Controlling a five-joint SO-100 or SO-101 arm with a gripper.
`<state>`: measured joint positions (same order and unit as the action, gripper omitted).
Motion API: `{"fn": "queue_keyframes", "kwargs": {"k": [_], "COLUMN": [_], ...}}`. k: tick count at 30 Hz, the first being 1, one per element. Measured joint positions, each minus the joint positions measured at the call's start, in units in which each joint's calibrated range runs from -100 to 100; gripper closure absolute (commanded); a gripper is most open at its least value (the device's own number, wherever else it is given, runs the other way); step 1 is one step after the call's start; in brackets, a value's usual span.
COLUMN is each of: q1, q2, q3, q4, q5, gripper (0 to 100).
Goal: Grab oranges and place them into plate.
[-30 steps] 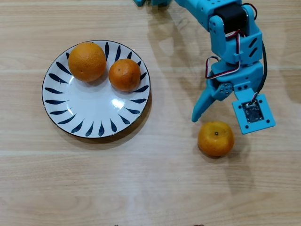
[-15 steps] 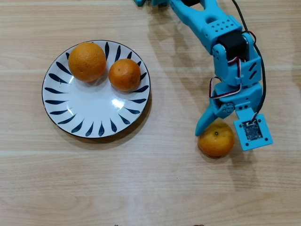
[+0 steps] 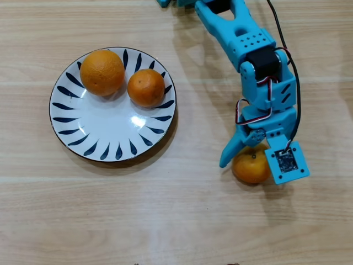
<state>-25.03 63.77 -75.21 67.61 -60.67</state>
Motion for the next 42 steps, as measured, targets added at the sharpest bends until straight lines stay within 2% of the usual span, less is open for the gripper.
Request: {"fn": "queue_keyframes", "kwargs": {"k": [3,10,18,26,33,36,42], "q1": [0.25,0.51,0.51,1.6,4.64,5.99,10.38], "q2": [0.0,-0.08,-0.08,-5.59,-19.3,-25.56,-41.22], "q3": [0.0,-0.09,-0.8,-7.08,-7.08,-2.48,19.74], "q4": [2.84,4.65,4.74,8.44,10.51,10.68,10.08], "q5": [0.0,0.26,1.15,11.06,23.53,27.44,28.85], "gripper": [68,73,73,73,73,73,73]}}
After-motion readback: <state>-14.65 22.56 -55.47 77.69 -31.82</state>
